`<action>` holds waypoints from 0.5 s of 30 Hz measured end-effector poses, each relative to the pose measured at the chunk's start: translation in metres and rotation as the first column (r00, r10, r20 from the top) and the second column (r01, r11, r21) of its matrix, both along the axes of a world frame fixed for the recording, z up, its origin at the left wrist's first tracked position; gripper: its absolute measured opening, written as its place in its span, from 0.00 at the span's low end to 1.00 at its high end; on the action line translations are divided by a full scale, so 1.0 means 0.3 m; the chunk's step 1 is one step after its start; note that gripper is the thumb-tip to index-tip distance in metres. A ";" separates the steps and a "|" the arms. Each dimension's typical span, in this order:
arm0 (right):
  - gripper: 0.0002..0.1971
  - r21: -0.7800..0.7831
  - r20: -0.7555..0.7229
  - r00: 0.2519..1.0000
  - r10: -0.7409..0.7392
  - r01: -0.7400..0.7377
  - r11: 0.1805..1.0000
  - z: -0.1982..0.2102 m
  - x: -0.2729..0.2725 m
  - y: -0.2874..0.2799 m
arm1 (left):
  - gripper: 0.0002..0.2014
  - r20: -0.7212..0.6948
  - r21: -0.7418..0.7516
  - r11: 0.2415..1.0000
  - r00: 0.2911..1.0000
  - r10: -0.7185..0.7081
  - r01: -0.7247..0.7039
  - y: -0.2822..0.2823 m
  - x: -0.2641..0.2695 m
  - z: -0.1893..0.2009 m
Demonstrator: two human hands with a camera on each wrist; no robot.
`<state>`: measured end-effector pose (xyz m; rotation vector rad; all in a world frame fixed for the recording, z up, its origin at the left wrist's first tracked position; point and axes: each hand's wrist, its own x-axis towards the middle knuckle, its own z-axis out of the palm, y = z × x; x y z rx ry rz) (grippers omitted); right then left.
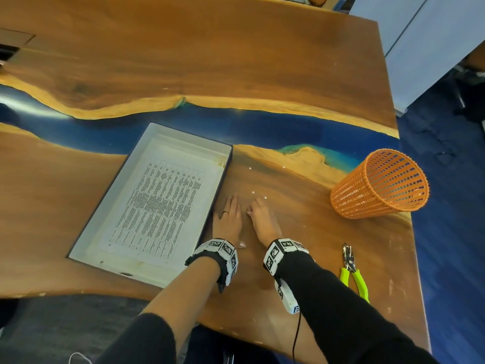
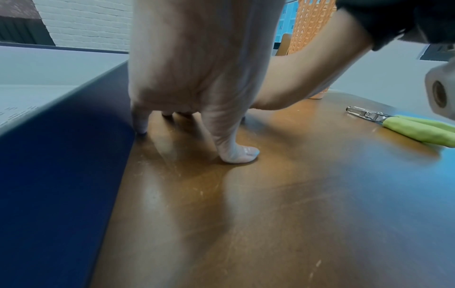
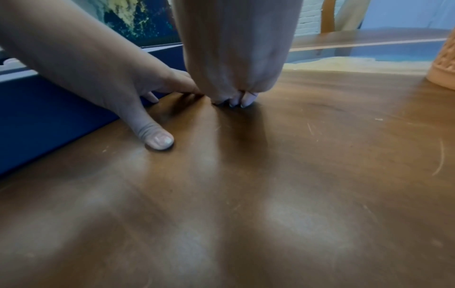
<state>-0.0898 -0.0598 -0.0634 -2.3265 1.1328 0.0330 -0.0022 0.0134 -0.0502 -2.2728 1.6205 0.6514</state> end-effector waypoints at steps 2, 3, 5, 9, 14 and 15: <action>0.10 -0.011 0.013 1.000 -0.002 0.003 1.000 0.005 -0.008 -0.001 | 0.63 0.000 0.003 1.000 1.000 0.000 0.000 -0.001 0.001 0.001; 0.11 -0.017 0.020 1.000 -0.006 0.006 1.000 0.010 -0.012 -0.001 | 0.64 0.002 0.006 1.000 1.000 -0.001 0.001 -0.001 0.001 0.002; 0.11 -0.026 0.035 0.999 -0.014 0.015 1.000 0.024 -0.021 -0.005 | 0.64 0.005 0.013 1.000 1.000 -0.004 0.004 -0.001 0.000 0.009; 0.09 -0.064 0.065 0.997 -0.042 0.046 0.997 0.088 -0.043 -0.046 | 0.62 0.022 0.035 0.999 1.000 -0.009 0.008 -0.008 -0.011 0.031; 0.06 -0.147 0.132 0.985 -0.107 0.127 0.981 0.221 -0.101 -0.152 | 0.60 0.055 0.077 0.995 0.996 -0.064 0.059 -0.037 -0.031 0.061; 0.06 -0.153 0.154 0.980 -0.126 0.149 0.977 0.254 -0.117 -0.178 | 0.59 0.058 0.081 0.993 0.994 -0.091 0.086 -0.045 -0.040 0.068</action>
